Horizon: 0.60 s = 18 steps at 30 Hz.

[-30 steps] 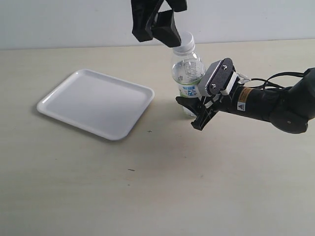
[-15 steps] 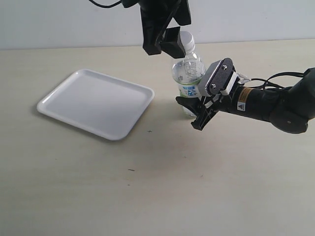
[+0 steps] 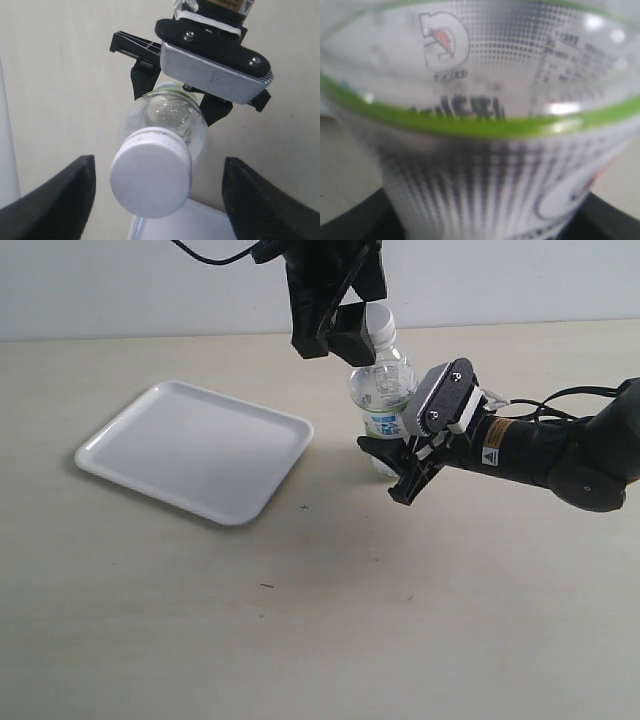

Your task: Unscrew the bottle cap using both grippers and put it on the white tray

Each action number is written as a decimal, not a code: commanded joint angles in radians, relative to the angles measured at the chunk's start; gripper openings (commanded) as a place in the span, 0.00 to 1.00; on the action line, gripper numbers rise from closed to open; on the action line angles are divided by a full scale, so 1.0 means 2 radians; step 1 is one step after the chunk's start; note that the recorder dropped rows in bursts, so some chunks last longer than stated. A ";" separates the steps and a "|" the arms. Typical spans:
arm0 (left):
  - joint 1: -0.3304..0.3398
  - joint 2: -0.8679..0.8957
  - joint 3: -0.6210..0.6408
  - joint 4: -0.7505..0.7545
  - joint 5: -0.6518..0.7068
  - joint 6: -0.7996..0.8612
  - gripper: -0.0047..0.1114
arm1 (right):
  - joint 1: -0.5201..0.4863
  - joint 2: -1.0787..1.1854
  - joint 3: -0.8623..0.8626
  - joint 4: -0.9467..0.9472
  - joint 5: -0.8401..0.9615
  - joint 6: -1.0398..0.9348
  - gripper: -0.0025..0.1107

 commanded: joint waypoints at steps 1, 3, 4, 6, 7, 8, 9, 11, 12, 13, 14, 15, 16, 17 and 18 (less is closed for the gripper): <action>-0.002 0.005 0.000 -0.002 0.000 -0.008 0.63 | -0.001 0.006 0.002 -0.002 0.056 -0.007 0.02; -0.002 0.008 0.000 -0.002 0.000 -0.008 0.63 | -0.001 0.006 0.002 -0.002 0.056 -0.007 0.02; -0.002 0.008 0.000 -0.002 0.000 -0.008 0.63 | -0.001 0.006 0.002 -0.002 0.056 -0.007 0.02; -0.002 0.008 0.000 -0.002 -0.002 -0.008 0.63 | -0.001 0.006 0.002 -0.002 0.056 -0.007 0.02; -0.002 0.008 0.000 -0.002 -0.002 -0.008 0.63 | -0.001 0.006 0.002 -0.002 0.056 -0.007 0.02; -0.002 0.008 0.000 -0.002 -0.002 -0.008 0.63 | -0.001 0.006 0.002 -0.002 0.056 -0.007 0.02; -0.002 0.008 0.000 -0.002 -0.002 -0.008 0.63 | -0.001 0.006 0.002 -0.002 0.056 -0.007 0.02; -0.002 0.007 0.000 -0.002 -0.004 -0.008 0.63 | -0.001 0.006 0.002 -0.002 0.056 -0.007 0.02; -0.002 0.006 0.000 -0.002 -0.004 -0.008 0.63 | -0.001 0.006 0.002 -0.002 0.056 -0.007 0.02; -0.002 0.005 0.000 -0.002 -0.007 -0.008 0.63 | -0.001 0.006 0.002 -0.002 0.056 -0.007 0.02; -0.002 0.005 0.000 -0.002 -0.008 -0.008 0.62 | -0.001 0.006 0.002 -0.002 0.056 -0.007 0.02; -0.002 0.004 0.000 -0.002 -0.008 -0.008 0.59 | -0.001 0.006 0.002 -0.002 0.056 -0.007 0.02; -0.002 0.004 0.000 -0.002 -0.008 -0.008 0.55 | -0.001 0.006 0.002 -0.002 0.057 -0.007 0.02; -0.002 0.004 0.000 -0.002 -0.008 -0.008 0.50 | -0.001 0.006 0.002 0.000 0.058 -0.007 0.02; -0.002 0.004 0.000 -0.001 -0.008 -0.008 0.45 | -0.001 0.006 0.002 0.003 0.059 -0.007 0.02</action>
